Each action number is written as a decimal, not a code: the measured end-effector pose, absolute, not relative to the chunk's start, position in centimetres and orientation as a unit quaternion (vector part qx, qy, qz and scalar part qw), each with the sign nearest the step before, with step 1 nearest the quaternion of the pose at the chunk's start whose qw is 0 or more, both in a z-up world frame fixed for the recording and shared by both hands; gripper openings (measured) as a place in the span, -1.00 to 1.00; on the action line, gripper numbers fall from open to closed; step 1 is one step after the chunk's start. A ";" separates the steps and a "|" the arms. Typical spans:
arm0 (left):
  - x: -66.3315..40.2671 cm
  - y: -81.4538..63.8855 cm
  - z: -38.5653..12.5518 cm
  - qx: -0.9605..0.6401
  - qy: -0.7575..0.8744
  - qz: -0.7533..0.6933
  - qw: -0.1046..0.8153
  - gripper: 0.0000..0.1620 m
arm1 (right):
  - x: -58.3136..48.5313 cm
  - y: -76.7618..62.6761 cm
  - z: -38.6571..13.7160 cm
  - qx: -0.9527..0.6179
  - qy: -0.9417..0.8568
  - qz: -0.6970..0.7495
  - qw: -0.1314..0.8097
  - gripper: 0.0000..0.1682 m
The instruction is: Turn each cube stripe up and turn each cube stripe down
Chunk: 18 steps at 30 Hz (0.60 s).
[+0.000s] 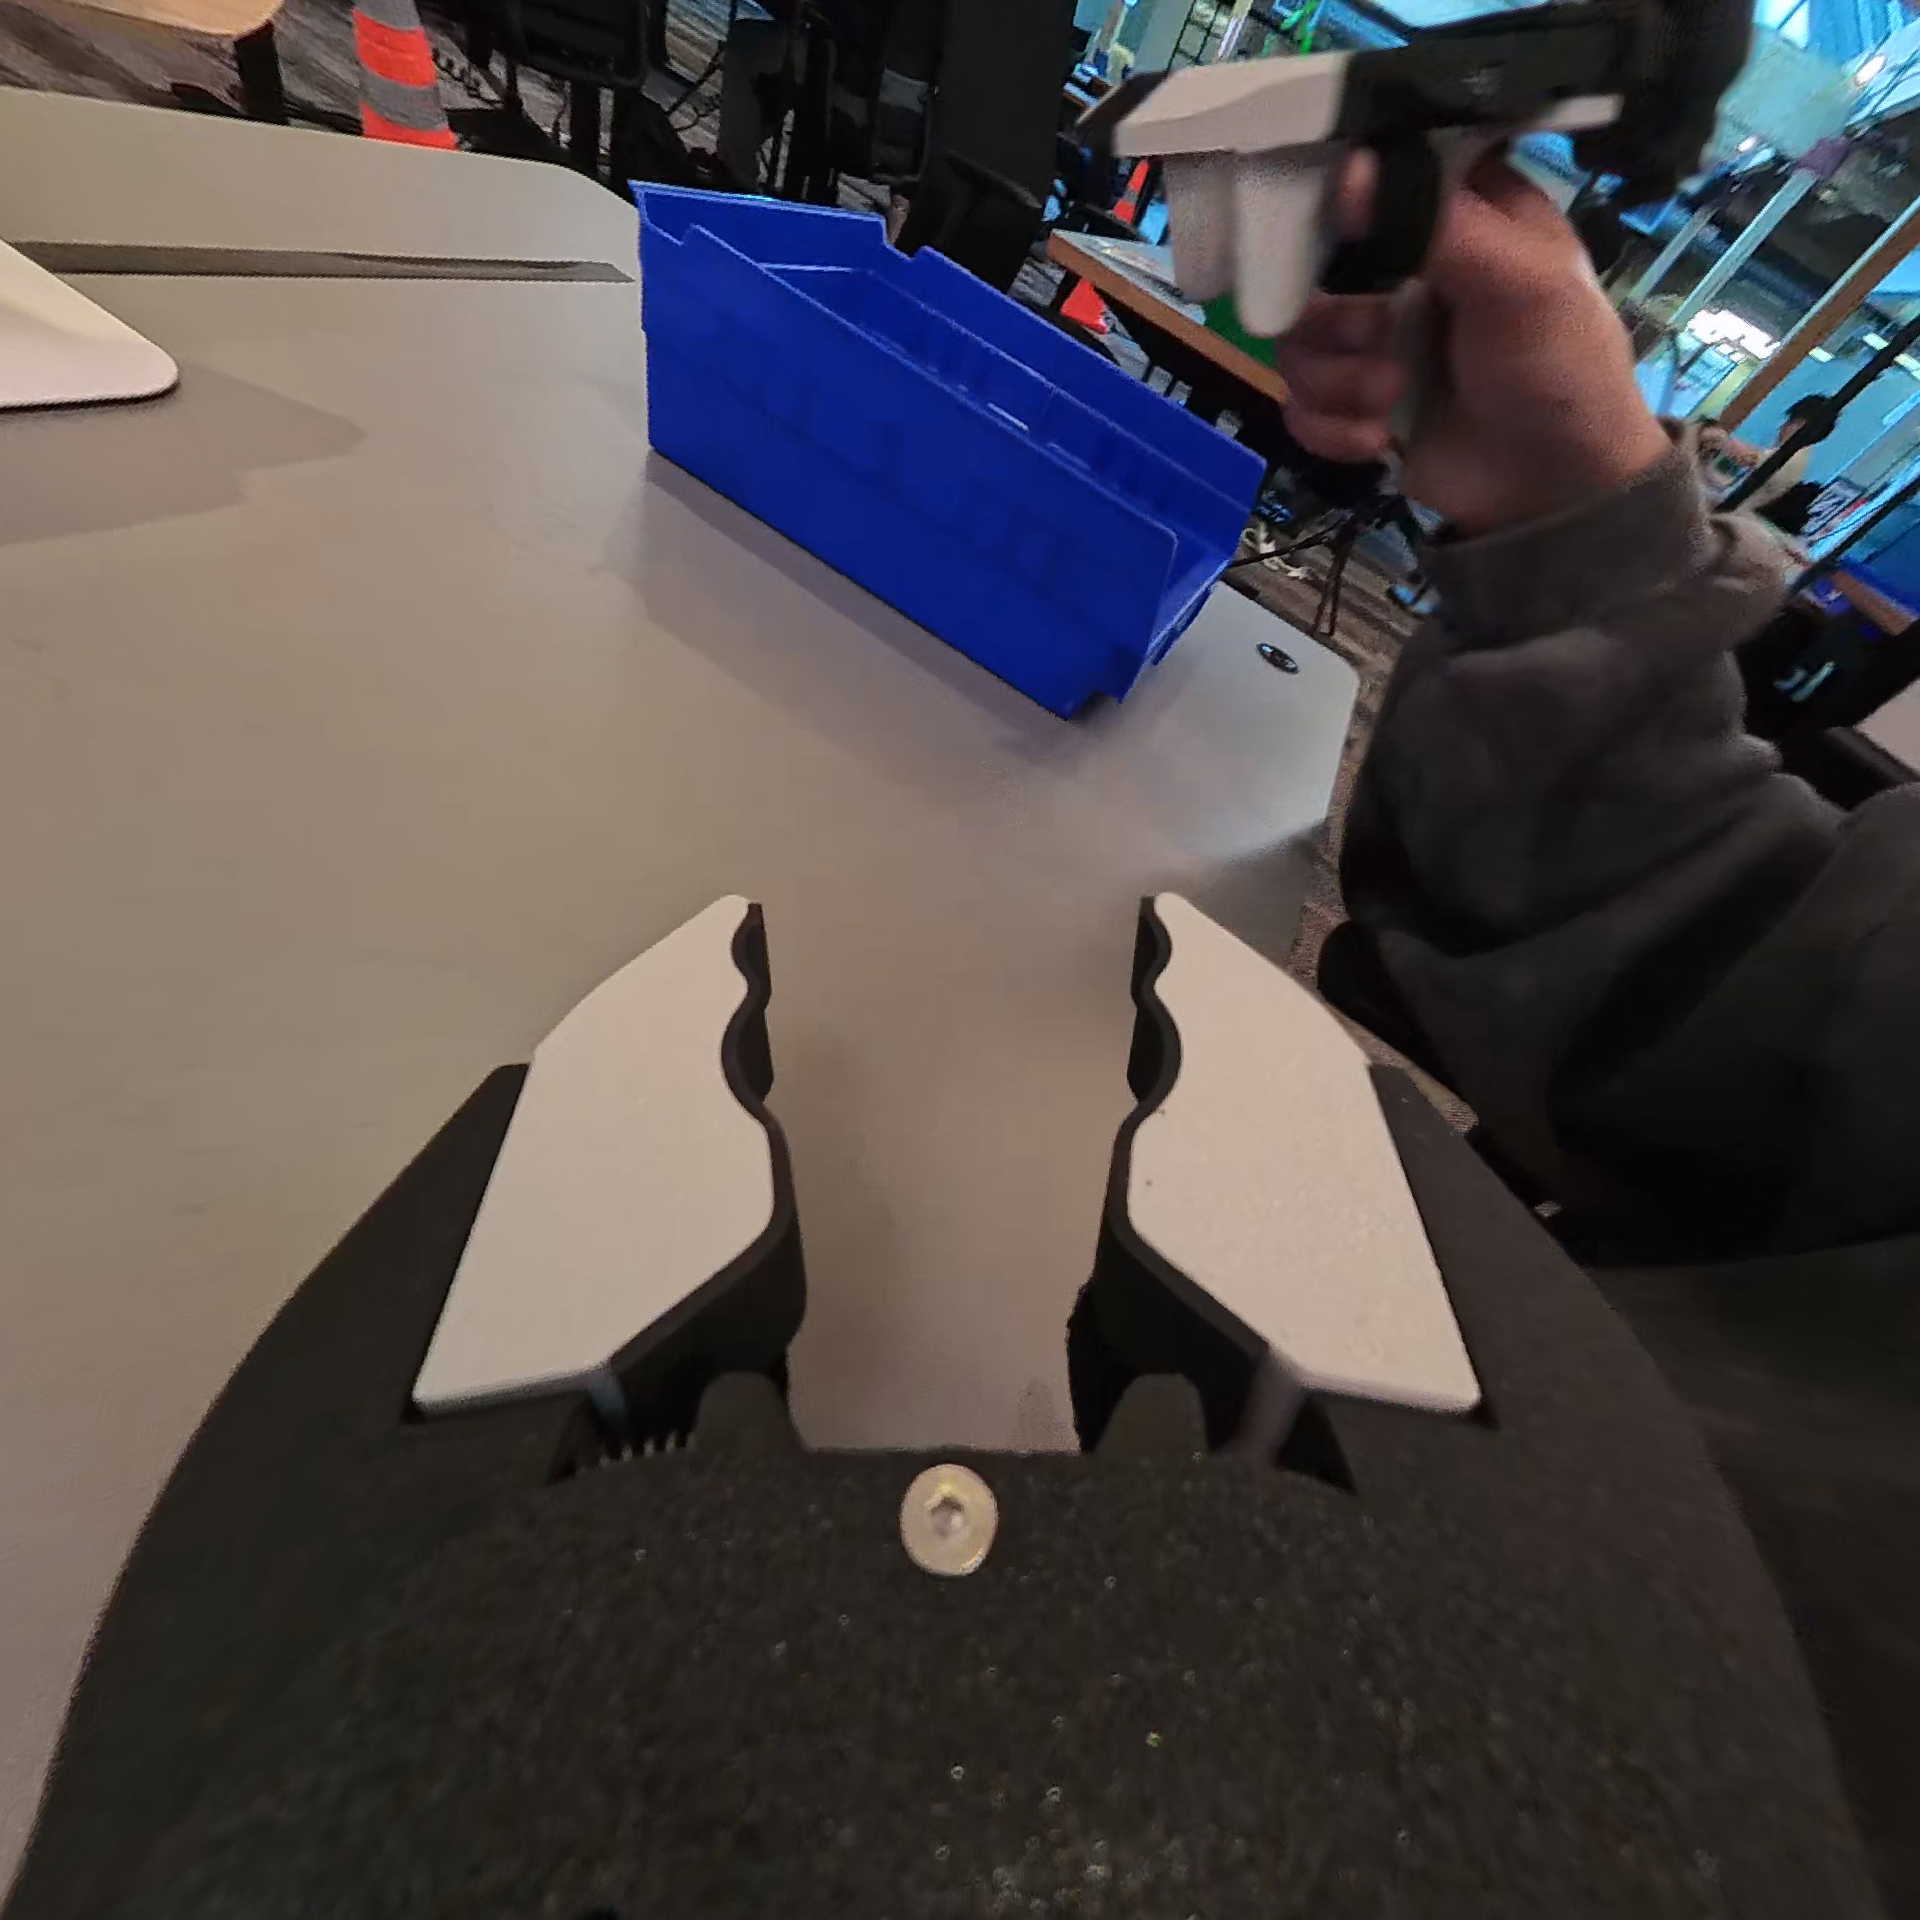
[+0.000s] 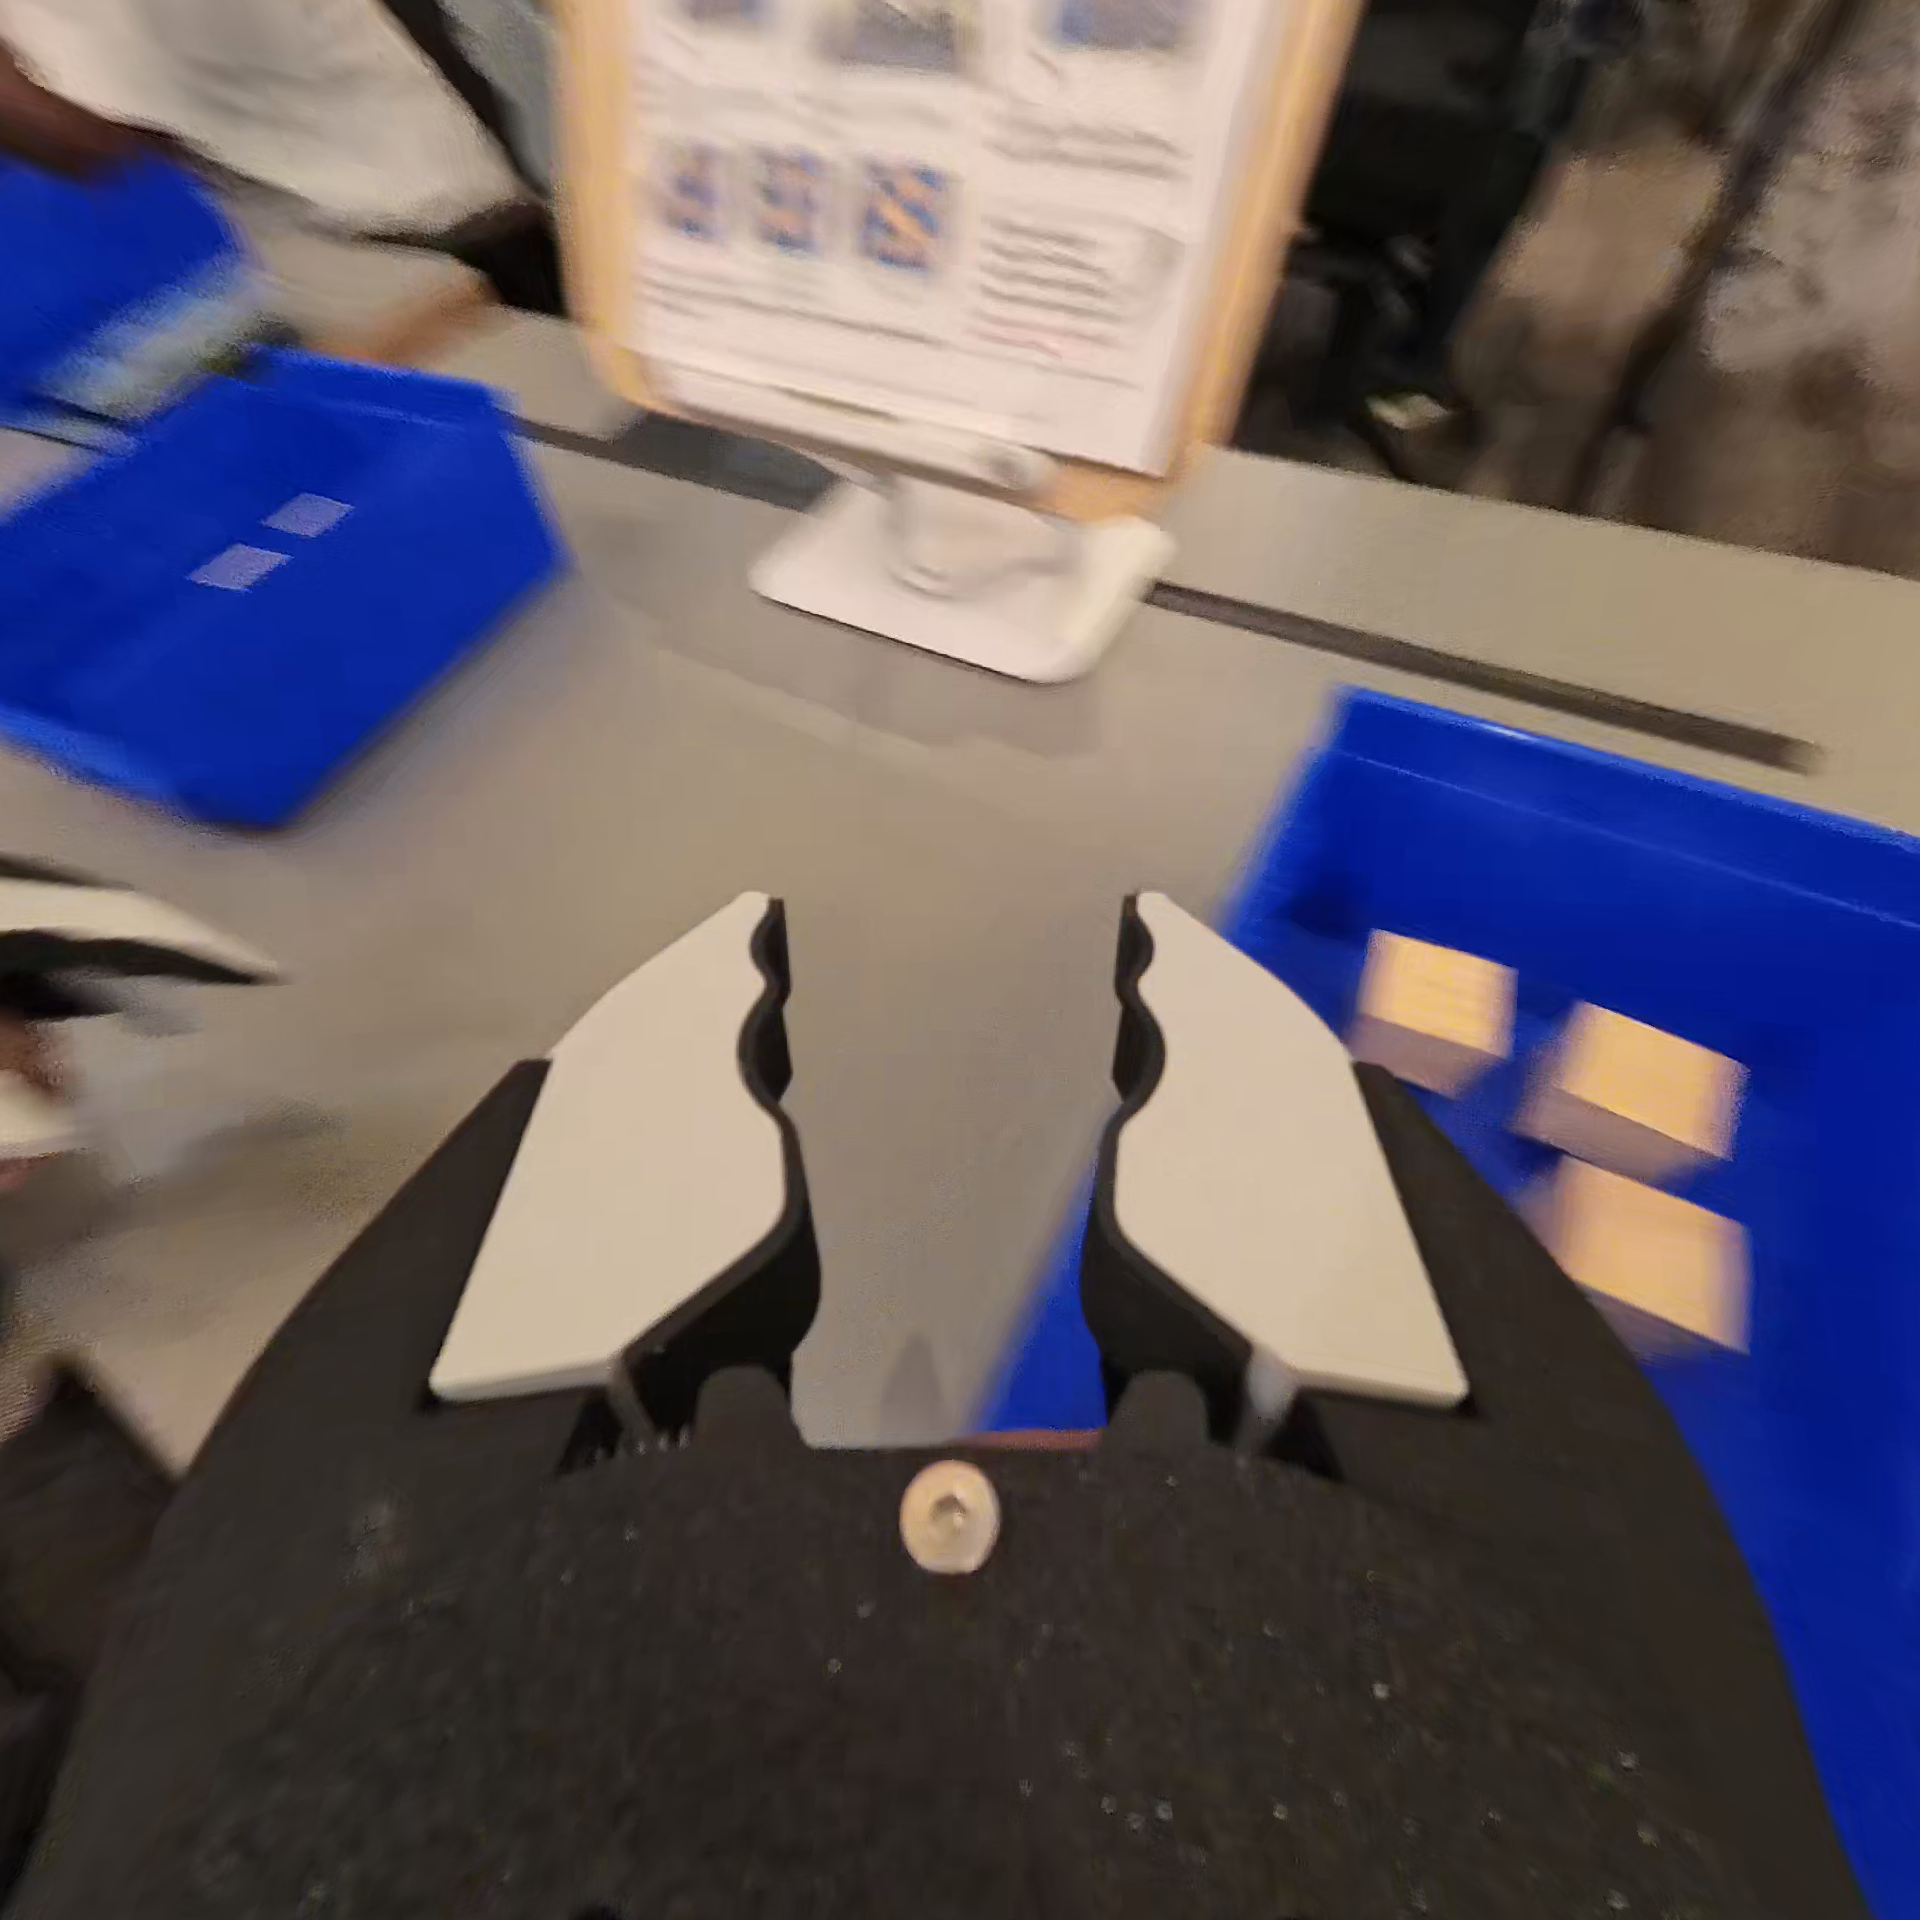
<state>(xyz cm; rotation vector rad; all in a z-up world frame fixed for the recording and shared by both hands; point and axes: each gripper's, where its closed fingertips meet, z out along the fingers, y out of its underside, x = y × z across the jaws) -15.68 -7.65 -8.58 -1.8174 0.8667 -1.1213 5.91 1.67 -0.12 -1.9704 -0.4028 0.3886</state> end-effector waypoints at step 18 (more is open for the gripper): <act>-17.4 -4.7 -10.6 -0.760 0.318 -0.357 0.440 -0.18 | -8.4 -5.6 -6.1 -0.641 -0.247 0.392 0.612 -0.35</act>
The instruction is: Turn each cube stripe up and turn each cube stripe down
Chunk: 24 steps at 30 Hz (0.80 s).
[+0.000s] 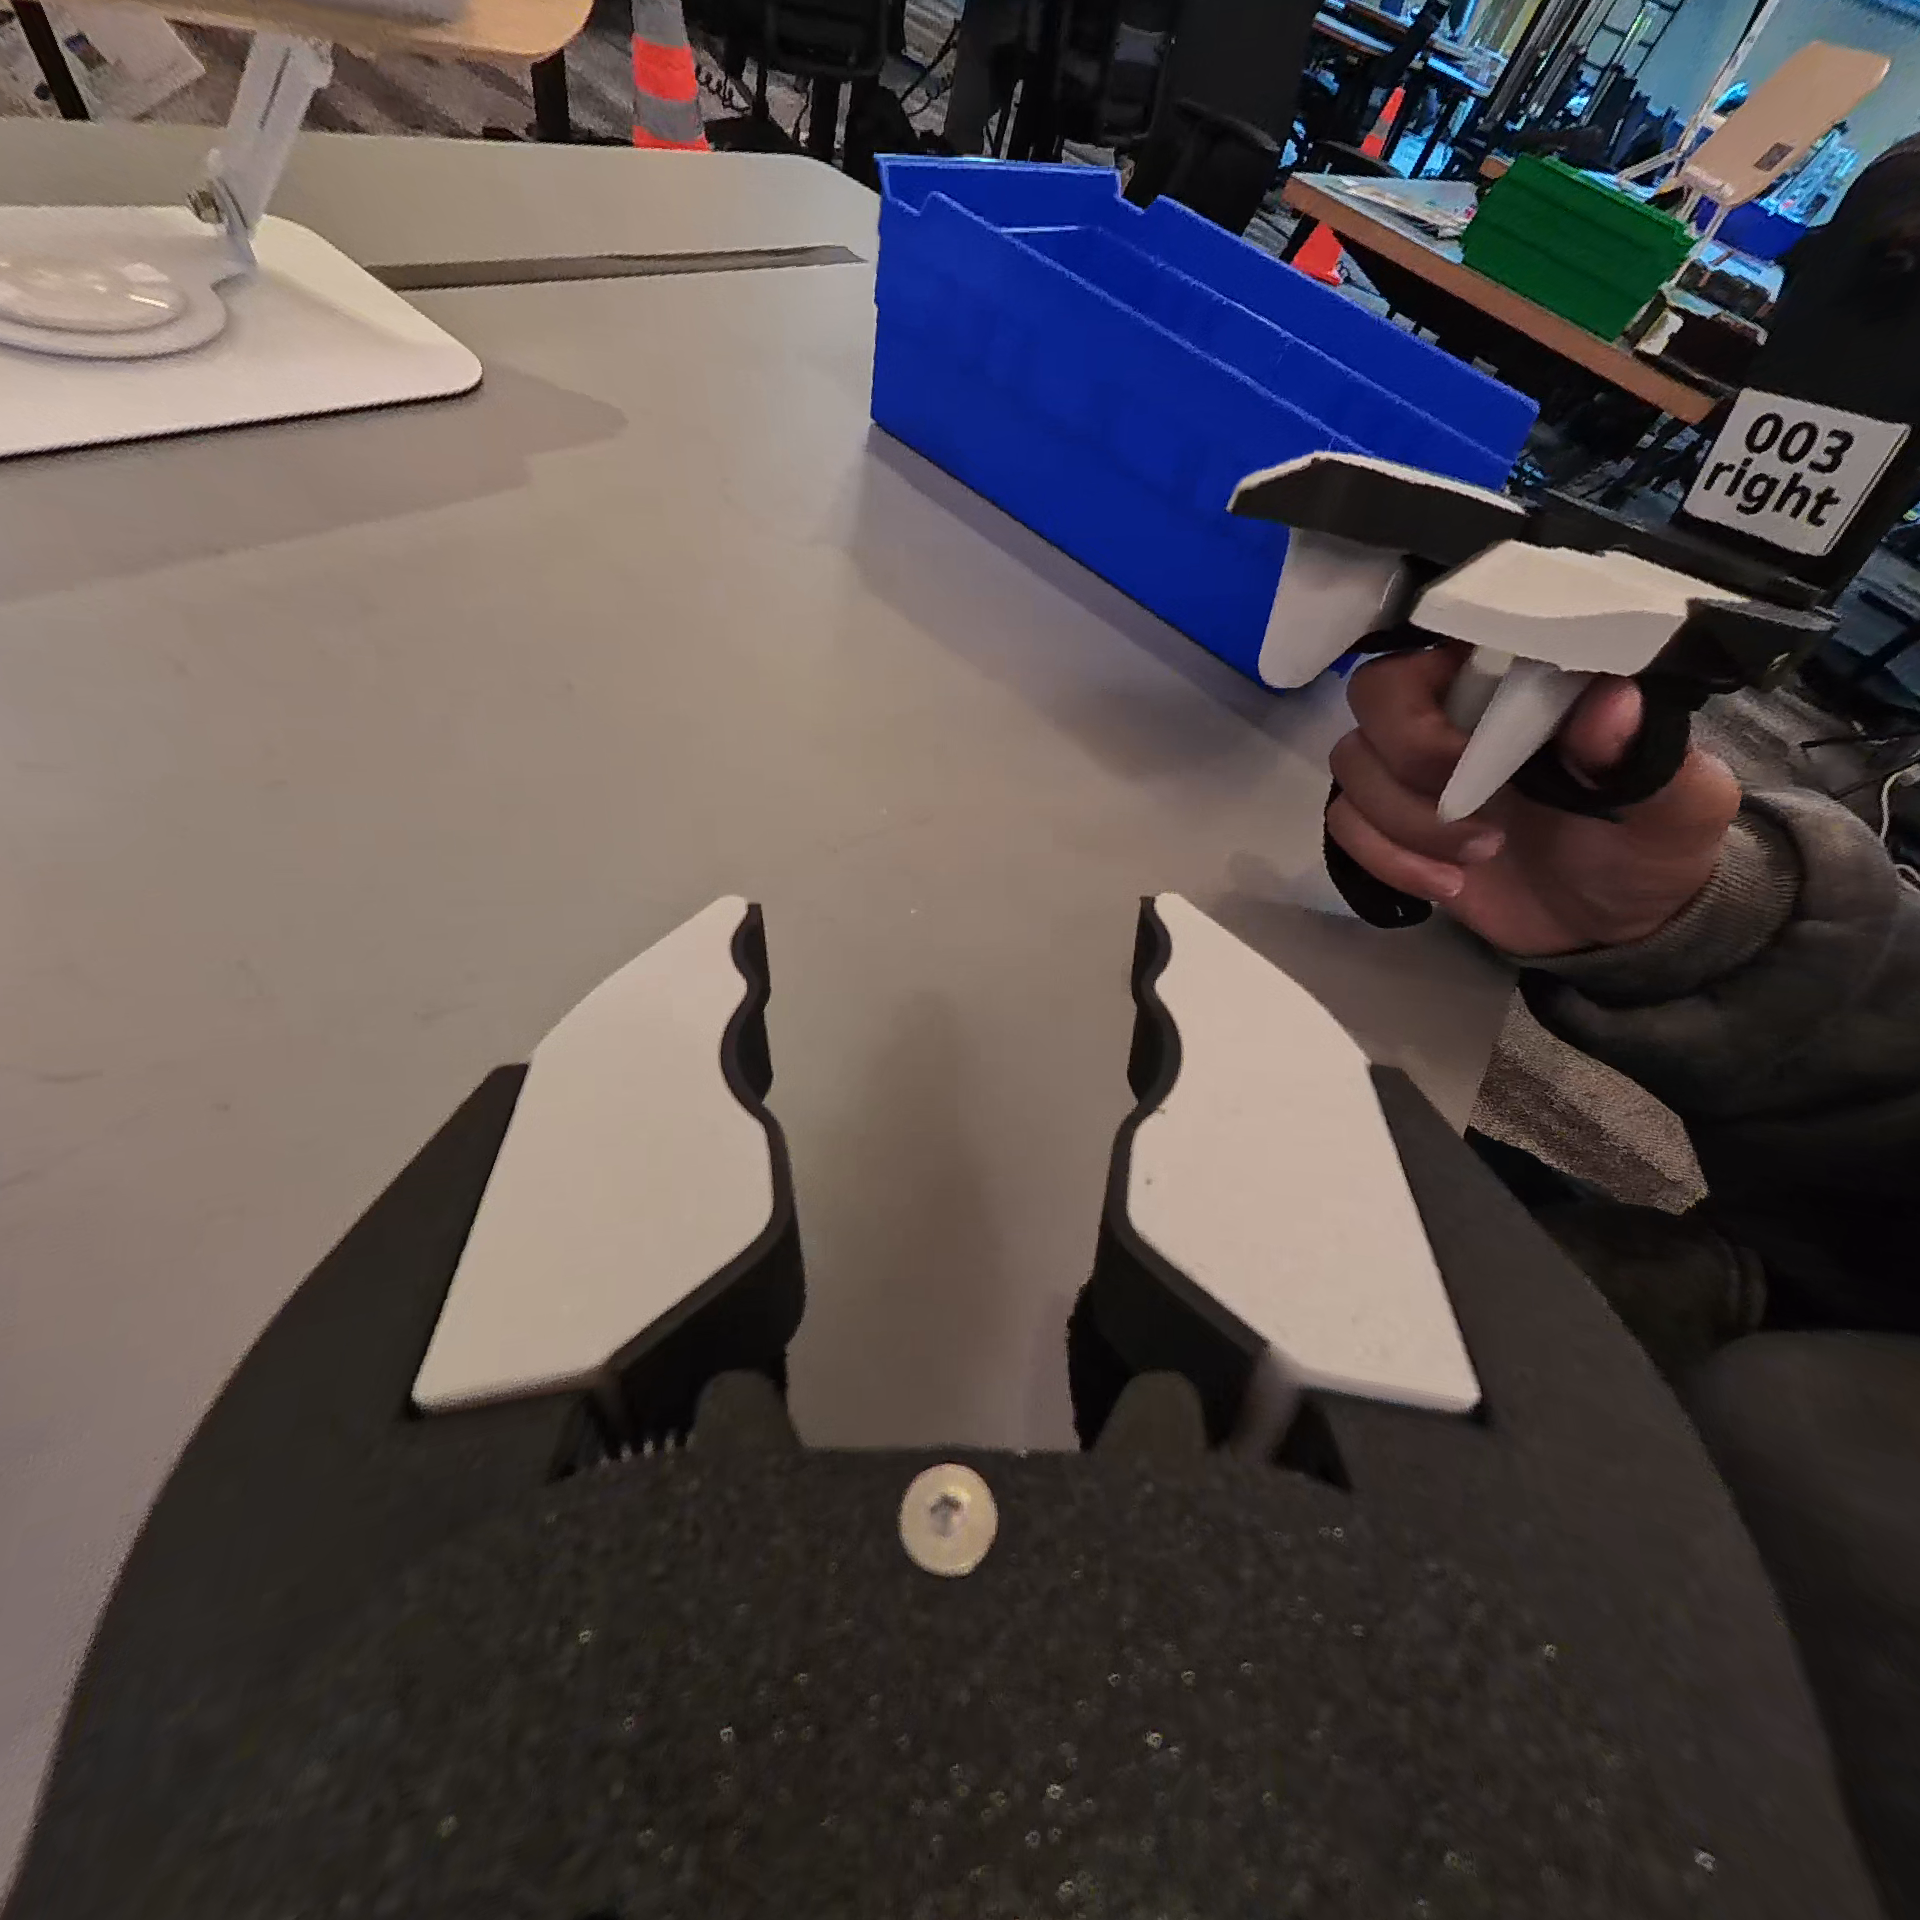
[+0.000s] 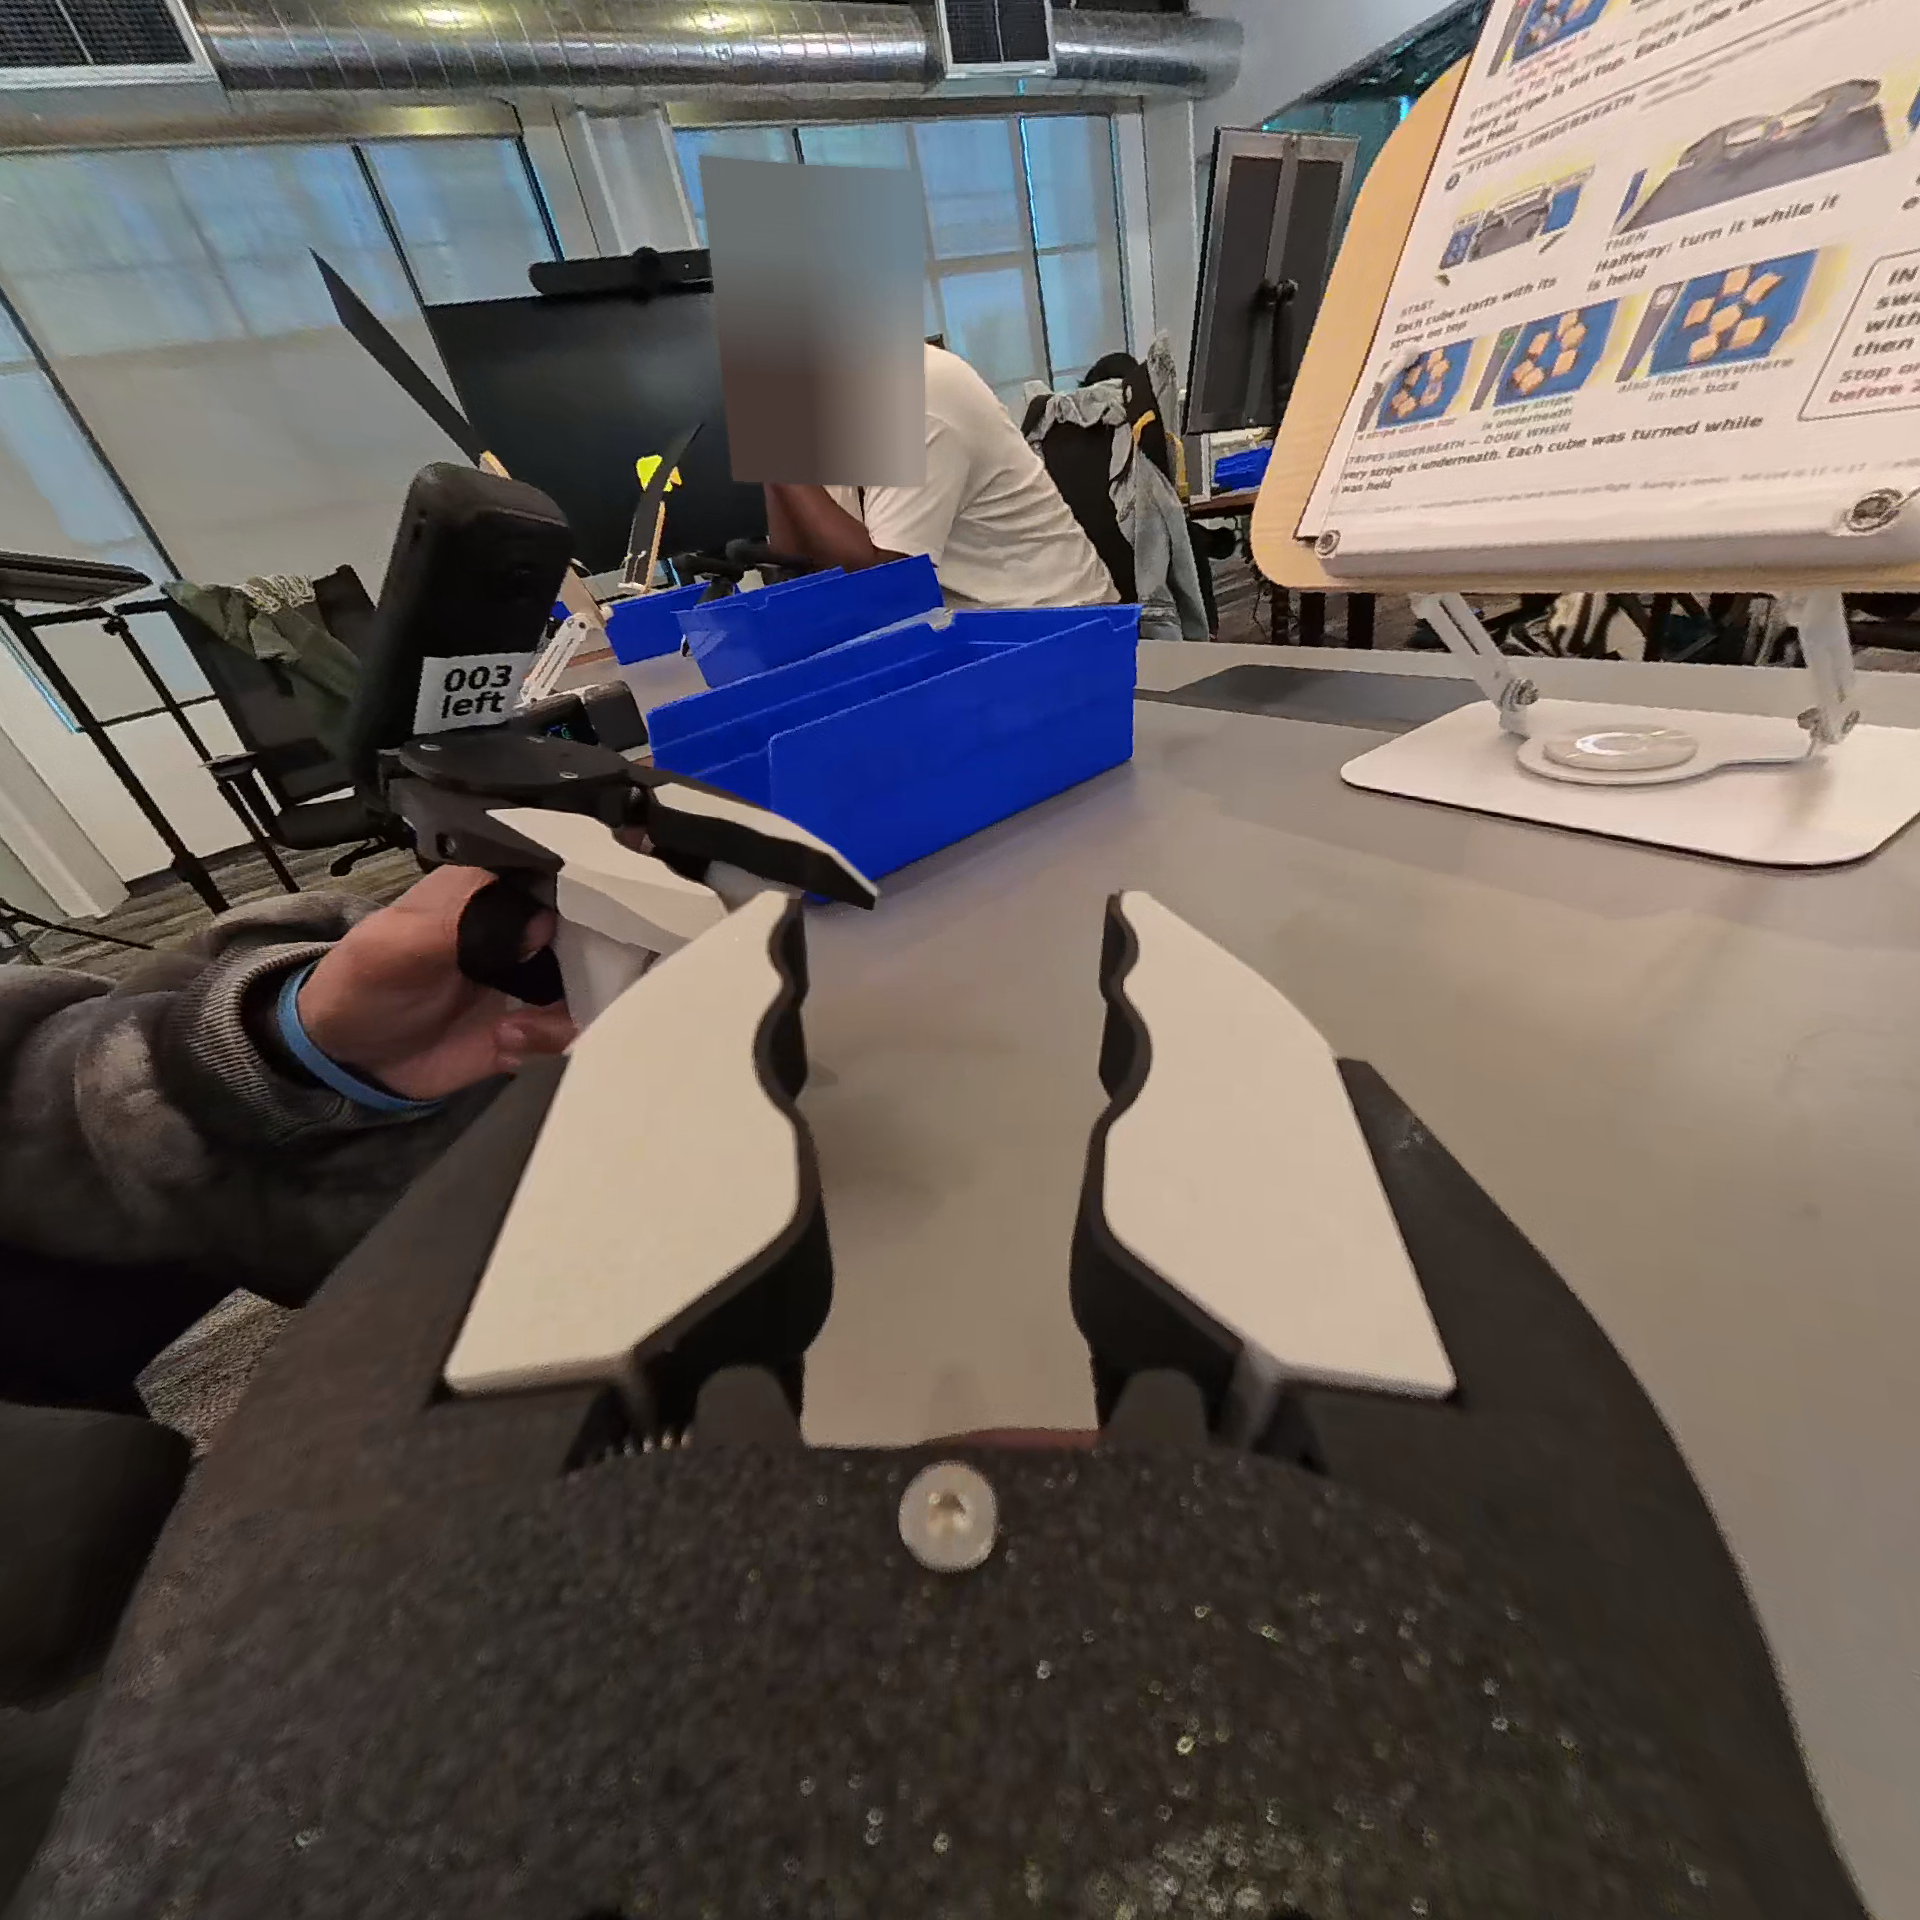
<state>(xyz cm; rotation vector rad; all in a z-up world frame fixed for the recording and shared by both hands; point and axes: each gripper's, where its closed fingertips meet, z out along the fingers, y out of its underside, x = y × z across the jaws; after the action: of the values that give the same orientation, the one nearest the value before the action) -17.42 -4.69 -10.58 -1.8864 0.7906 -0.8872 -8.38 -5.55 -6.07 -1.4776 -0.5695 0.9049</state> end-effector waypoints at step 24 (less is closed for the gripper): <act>-48.6 15.7 -13.2 -0.974 0.029 -0.002 0.225 -0.19 | -9.6 -7.1 -6.6 -0.634 -0.308 0.358 0.613 -0.42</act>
<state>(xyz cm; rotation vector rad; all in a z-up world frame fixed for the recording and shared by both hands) -48.64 15.73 -13.24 -2.6859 0.0801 -0.0050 -9.62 -7.09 -6.61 -1.4617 -0.7100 0.8257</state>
